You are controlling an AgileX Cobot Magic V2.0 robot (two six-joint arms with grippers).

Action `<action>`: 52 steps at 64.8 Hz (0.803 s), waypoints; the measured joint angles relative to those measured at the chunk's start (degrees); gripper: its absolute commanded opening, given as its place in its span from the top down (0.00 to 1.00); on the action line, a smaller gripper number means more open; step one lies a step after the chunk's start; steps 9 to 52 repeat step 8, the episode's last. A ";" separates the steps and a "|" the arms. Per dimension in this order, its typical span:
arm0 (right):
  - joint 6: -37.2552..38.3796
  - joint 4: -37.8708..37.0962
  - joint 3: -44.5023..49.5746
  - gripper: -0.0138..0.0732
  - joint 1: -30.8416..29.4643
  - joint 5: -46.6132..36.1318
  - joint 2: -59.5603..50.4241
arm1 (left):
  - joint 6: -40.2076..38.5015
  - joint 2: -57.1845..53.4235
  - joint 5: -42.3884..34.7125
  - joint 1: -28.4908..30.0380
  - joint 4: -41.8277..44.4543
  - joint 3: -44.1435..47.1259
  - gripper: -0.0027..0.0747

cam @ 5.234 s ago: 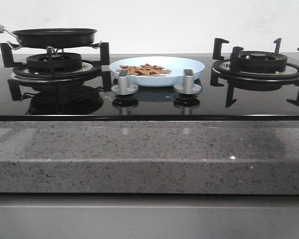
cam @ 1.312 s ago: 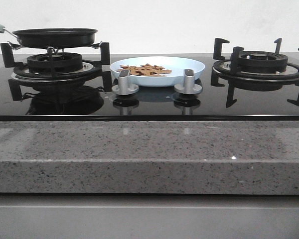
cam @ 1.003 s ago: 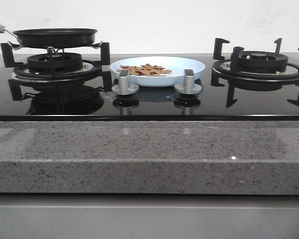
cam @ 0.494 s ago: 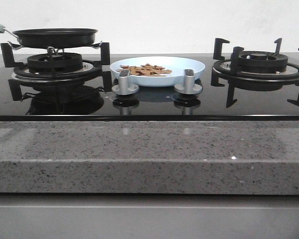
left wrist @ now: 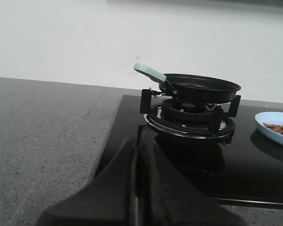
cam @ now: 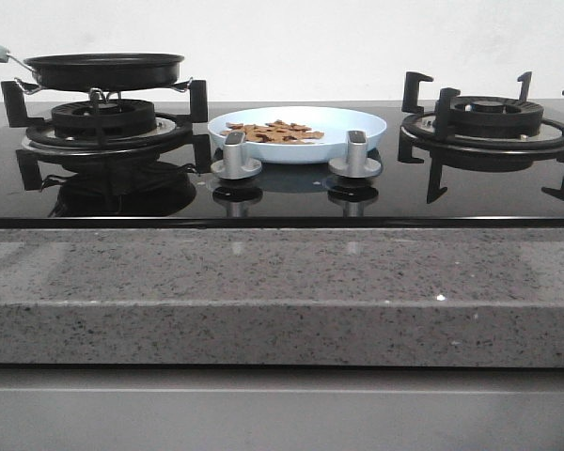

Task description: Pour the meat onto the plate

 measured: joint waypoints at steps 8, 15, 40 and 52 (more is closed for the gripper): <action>0.00 0.00 0.00 0.92 0.00 0.00 0.00 | 0.00 0.00 0.00 0.00 0.00 0.00 0.99; 0.00 0.00 0.00 0.92 0.00 0.00 0.00 | 0.00 0.00 0.00 0.00 0.00 0.00 0.99; 0.00 0.00 0.00 0.92 0.00 0.00 0.00 | 0.00 0.00 0.00 0.00 0.00 0.00 0.99; 0.00 0.00 0.00 0.92 0.00 0.00 0.00 | 0.00 0.00 0.00 0.00 0.00 0.00 0.99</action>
